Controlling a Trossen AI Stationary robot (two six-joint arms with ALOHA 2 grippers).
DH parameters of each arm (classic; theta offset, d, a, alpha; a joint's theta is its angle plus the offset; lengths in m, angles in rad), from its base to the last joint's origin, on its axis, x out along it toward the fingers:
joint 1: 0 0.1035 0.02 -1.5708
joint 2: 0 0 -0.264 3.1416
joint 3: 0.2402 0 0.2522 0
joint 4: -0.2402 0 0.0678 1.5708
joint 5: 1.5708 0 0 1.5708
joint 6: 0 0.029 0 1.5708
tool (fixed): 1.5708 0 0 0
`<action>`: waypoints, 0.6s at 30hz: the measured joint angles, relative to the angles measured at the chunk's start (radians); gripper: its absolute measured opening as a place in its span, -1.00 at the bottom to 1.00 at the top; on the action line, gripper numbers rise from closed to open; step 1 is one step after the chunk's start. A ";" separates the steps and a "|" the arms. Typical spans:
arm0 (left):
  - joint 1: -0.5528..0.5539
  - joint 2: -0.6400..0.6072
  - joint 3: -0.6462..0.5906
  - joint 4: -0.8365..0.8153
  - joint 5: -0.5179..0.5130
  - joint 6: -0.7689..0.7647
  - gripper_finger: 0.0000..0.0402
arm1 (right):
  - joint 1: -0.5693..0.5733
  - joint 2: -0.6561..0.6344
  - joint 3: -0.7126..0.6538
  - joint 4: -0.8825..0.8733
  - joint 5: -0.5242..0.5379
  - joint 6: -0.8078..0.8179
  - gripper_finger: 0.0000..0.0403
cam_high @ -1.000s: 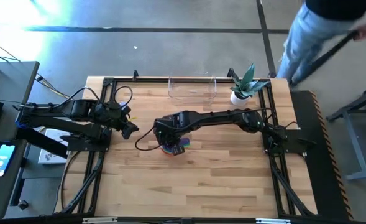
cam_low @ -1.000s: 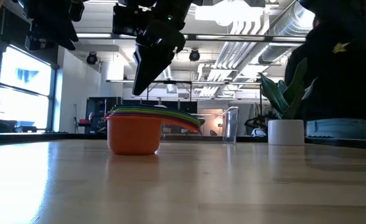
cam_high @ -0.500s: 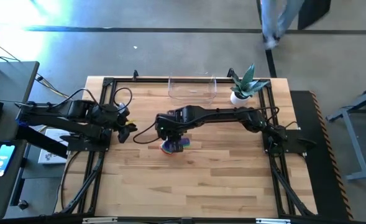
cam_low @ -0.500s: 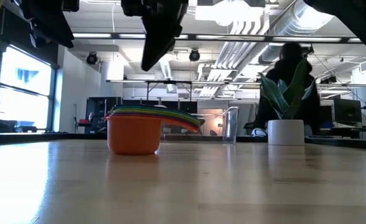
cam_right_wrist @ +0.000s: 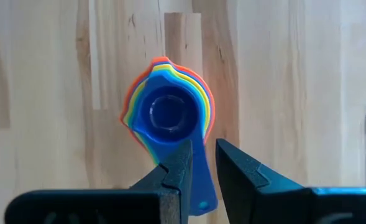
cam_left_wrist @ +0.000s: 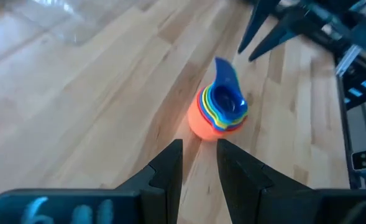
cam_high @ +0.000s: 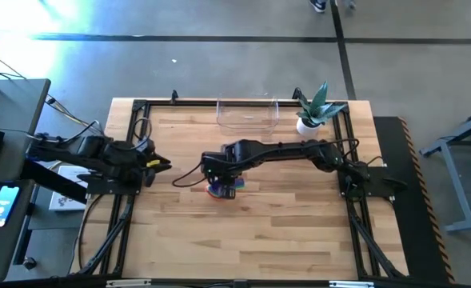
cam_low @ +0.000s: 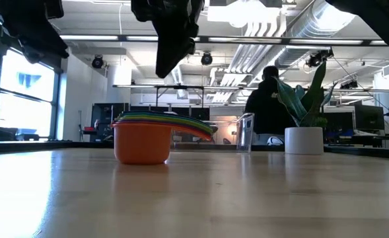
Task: Nest measuring cups in basket
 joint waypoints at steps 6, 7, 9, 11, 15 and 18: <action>-0.001 -0.147 -0.089 0.117 -0.032 0.087 -0.55 | 0.003 0.000 0.000 0.005 0.000 0.164 -0.68; -0.001 -0.169 -0.105 0.150 -0.040 0.100 -0.55 | 0.003 0.000 0.000 0.009 0.000 0.192 -0.68; -0.001 -0.215 -0.137 0.198 -0.050 0.119 -0.55 | 0.003 0.000 0.000 0.031 -0.004 0.241 -0.68; -0.001 -0.256 -0.166 0.258 -0.051 0.130 -0.55 | 0.002 0.000 0.000 0.049 -0.032 0.280 -0.68; -0.001 -0.337 -0.228 0.343 -0.054 0.181 -0.55 | 0.003 0.002 0.006 0.062 -0.064 0.378 -0.68; -0.001 -0.391 -0.273 0.349 -0.065 0.206 -0.55 | 0.003 0.000 0.006 0.078 -0.081 0.449 -0.68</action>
